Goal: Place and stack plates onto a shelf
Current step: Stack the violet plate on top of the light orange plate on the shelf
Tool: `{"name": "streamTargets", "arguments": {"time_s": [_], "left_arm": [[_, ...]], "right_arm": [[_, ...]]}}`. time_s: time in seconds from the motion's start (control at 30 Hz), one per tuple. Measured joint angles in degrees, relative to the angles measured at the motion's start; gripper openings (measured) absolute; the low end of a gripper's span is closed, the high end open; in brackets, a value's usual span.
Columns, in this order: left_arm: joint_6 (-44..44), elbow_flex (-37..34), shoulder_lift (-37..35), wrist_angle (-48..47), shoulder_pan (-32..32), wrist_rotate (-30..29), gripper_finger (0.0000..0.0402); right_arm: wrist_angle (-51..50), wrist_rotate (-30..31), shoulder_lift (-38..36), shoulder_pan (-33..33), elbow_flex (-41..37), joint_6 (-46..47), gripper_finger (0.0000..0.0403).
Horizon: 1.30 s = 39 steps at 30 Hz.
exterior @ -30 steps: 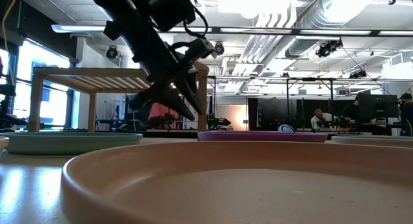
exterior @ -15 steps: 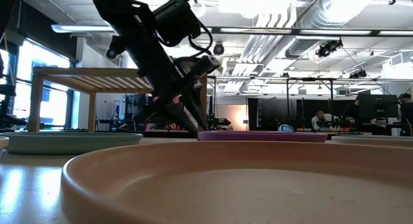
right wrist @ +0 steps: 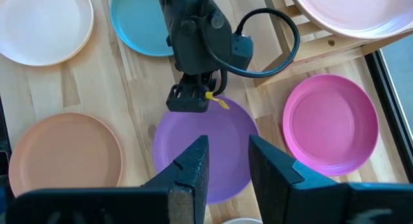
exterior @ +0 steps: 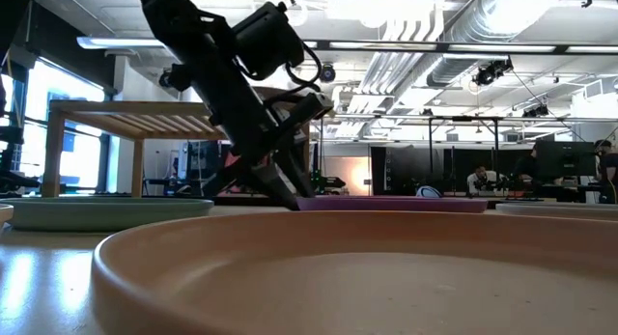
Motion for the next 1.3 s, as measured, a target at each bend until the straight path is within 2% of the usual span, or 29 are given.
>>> {"name": "streamTargets", "arguments": {"time_s": [0.2, 0.47, 0.73, 0.97, 1.1, 1.3], "left_arm": [[1.1, 0.0, 0.42, -0.15, 0.0, 0.02, 0.0063], [3.99, 0.0, 0.42, 0.11, 0.04, 0.37, 0.0006], [5.94, 0.0, -0.04, 1.25, -0.13, 1.51, 0.0003], [8.12, 0.0, -3.7, 0.92, -0.81, 1.61, 0.0002], [9.5, 0.0, -7.39, -1.88, -1.35, 1.73, 0.0002], [12.12, 0.0, -13.96, -9.22, -1.95, 1.43, 0.0002]], "right_arm": [[0.01, 0.01, 0.0, 0.0, 0.0, 0.0, 0.0085], [0.0, 0.11, 0.0, 0.0, 0.0, 0.01, 0.0085], [0.0, 0.15, 0.0, 0.0, 0.0, 0.61, 0.0085], [0.02, 0.17, 0.0, 0.0, 0.0, 3.11, 0.0085], [0.03, 0.57, 0.0, 0.0, 0.0, 5.01, 0.0085], [0.25, 4.27, 0.0, 0.0, 0.0, 7.78, 0.0078]]}}
